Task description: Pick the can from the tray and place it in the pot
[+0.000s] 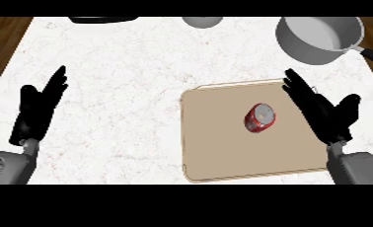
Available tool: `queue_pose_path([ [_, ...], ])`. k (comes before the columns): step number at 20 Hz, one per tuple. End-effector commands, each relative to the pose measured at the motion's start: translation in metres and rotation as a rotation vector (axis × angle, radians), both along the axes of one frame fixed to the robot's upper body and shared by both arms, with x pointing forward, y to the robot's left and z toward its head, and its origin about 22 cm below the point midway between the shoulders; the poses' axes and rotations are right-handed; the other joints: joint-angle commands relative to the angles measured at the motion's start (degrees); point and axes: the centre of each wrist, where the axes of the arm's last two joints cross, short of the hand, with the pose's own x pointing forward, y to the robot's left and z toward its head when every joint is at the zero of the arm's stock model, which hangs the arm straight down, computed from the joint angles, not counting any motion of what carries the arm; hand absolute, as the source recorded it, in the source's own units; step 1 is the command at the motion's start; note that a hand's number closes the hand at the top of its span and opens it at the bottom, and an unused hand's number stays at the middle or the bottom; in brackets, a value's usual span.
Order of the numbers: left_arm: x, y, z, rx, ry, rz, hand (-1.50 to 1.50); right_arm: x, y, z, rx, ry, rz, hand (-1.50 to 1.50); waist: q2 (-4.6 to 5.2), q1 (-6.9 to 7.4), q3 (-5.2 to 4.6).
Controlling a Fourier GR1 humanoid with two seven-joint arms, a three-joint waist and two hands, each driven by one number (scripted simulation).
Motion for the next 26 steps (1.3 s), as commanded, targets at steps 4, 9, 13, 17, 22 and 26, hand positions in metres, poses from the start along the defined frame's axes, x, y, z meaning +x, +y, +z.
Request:
queue_pose_path([
  [4, -0.005, 0.000, -0.004, 0.066, -0.076, 0.023, 0.00, 0.002, -0.055, 0.016, -0.120, 0.076, -0.074, 1.50, -1.80, 2.26, -1.69],
  [9, -0.021, 0.007, -0.015, 0.016, -0.058, 0.059, 0.00, 0.010, -0.083, 0.078, -0.672, -0.398, -0.126, -1.50, -2.65, 2.19, -1.81],
  [13, -0.040, -0.001, -0.020, 0.021, -0.074, 0.042, 0.00, -0.028, -0.083, 0.034, -0.612, -0.532, -0.123, -1.50, -2.11, 1.76, -1.62],
  [17, -0.036, 0.013, -0.011, -0.001, -0.086, 0.044, 0.00, -0.048, -0.097, 0.042, -0.584, -0.498, -0.071, -1.50, -1.85, 1.92, -1.70],
  [22, -0.048, -0.013, -0.015, 0.011, -0.096, 0.025, 0.00, -0.029, -0.063, 0.066, -0.744, -0.350, 0.083, -1.50, -1.84, 2.66, -1.72],
  [26, -0.040, 0.006, -0.008, 0.022, -0.097, 0.019, 0.00, -0.002, -0.022, 0.124, -0.809, -0.272, 0.171, -1.50, -1.84, 3.20, -1.83],
])
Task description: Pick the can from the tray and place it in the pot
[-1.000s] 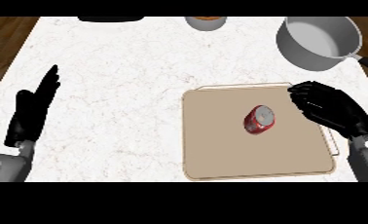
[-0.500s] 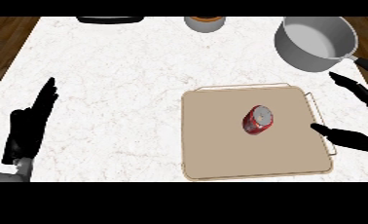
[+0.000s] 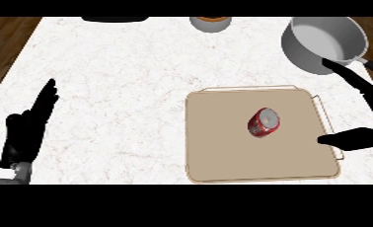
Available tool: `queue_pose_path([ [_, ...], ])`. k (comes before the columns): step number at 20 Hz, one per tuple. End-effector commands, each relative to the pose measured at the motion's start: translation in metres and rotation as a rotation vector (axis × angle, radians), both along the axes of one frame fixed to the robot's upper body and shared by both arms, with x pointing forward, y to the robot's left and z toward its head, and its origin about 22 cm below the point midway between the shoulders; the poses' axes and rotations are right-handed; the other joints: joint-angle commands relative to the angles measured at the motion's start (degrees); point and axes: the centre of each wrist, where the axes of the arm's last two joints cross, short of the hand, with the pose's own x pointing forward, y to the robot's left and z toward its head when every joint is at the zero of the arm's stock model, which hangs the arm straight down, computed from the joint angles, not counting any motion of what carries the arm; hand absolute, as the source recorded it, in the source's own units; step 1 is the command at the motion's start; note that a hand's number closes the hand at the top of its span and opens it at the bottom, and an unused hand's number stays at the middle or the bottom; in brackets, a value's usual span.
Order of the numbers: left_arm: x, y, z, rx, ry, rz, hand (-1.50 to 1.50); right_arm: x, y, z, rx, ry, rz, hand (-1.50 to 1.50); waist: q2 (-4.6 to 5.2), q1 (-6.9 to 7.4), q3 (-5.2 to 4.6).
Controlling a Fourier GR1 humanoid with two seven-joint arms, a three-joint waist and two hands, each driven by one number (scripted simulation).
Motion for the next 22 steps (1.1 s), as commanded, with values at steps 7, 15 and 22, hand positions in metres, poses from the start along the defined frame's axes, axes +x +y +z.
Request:
queue_pose_path([
  [7, -0.001, -0.001, -0.004, -0.007, -0.005, -0.031, 0.00, 0.029, 0.053, 0.040, -0.409, 0.371, 0.093, -1.50, 0.33, 1.40, -0.11],
  [15, -0.006, 0.006, 0.001, 0.003, 0.005, -0.011, 0.00, 0.041, 0.119, 0.031, -0.500, 0.584, 0.182, -1.50, 0.05, 0.07, 0.02],
  [22, 0.009, 0.003, -0.001, -0.001, 0.000, 0.018, 0.00, 0.062, 0.139, 0.019, -0.555, 0.612, 0.187, -1.50, 0.13, -0.24, 0.06],
])
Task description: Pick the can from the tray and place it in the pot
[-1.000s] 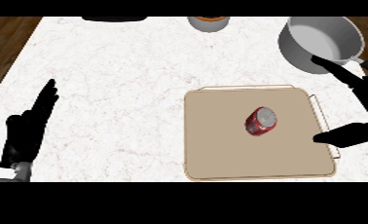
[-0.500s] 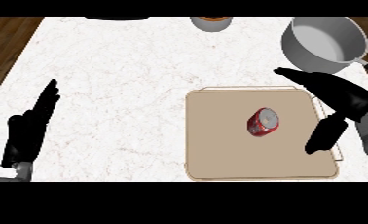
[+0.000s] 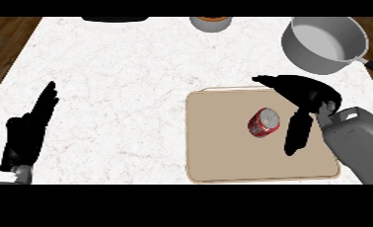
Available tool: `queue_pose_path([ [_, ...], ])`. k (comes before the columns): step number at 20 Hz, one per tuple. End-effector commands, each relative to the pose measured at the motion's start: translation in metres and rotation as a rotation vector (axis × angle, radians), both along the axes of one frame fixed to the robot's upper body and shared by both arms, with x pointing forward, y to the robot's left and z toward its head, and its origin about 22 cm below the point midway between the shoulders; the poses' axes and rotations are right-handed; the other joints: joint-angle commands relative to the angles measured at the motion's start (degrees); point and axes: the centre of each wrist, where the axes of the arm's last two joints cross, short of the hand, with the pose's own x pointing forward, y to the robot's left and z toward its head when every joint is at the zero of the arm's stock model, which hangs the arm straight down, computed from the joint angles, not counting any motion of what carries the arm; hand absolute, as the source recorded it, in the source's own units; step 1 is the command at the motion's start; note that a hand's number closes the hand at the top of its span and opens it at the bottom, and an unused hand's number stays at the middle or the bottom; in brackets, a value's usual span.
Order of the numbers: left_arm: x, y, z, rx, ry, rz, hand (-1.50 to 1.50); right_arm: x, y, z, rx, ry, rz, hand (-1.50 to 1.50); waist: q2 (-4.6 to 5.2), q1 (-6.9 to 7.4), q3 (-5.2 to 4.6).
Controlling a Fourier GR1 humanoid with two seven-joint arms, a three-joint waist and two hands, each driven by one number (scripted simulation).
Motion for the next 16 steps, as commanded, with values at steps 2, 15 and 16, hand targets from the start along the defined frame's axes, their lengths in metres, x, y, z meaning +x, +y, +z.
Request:
queue_pose_path([
  [2, -0.006, 0.009, -0.002, 0.000, 0.011, 0.005, 0.00, 0.002, 0.016, -0.009, -0.066, 0.006, 0.000, -1.50, -0.04, -0.23, 0.02],
  [15, 0.008, 0.000, -0.010, -0.009, -0.008, -0.016, 0.00, 0.013, 0.045, -0.041, -0.142, 0.060, -0.009, -1.50, 0.00, -0.42, 0.02],
  [16, -0.025, 0.011, 0.000, -0.002, -0.001, 0.000, 0.00, 0.001, 0.030, -0.049, -0.164, 0.065, -0.008, -1.50, -0.10, -0.20, 0.03],
])
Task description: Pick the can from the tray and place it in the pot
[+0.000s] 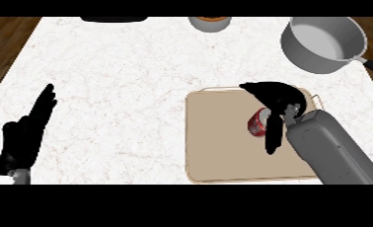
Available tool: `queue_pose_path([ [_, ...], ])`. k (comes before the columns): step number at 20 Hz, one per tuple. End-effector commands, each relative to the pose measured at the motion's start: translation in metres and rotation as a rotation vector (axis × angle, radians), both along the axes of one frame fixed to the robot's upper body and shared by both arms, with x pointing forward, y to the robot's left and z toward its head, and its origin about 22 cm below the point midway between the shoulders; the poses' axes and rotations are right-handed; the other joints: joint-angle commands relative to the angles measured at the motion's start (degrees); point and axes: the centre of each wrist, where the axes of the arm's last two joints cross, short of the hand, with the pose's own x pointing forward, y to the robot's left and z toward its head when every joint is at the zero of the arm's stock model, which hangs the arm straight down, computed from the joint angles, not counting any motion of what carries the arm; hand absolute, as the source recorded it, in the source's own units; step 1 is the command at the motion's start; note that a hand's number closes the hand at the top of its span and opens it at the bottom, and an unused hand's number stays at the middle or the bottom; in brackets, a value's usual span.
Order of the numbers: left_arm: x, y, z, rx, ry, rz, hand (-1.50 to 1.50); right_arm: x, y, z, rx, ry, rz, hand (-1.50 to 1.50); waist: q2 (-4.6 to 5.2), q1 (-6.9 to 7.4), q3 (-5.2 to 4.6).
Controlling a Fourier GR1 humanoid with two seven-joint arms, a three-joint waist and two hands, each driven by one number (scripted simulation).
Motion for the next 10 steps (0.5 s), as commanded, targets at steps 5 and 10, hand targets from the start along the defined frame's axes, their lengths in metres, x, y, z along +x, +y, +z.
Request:
queue_pose_path([
  [5, 0.008, -0.005, 0.004, 0.009, 0.016, 0.006, 0.00, -0.003, 0.007, -0.026, -0.044, 0.008, -0.022, -1.50, 0.00, -0.13, 0.01],
  [10, -0.002, -0.001, -0.010, -0.005, -0.008, -0.015, 0.00, -0.001, -0.012, -0.048, -0.030, 0.011, -0.017, -1.50, 0.03, -0.07, 0.01],
])
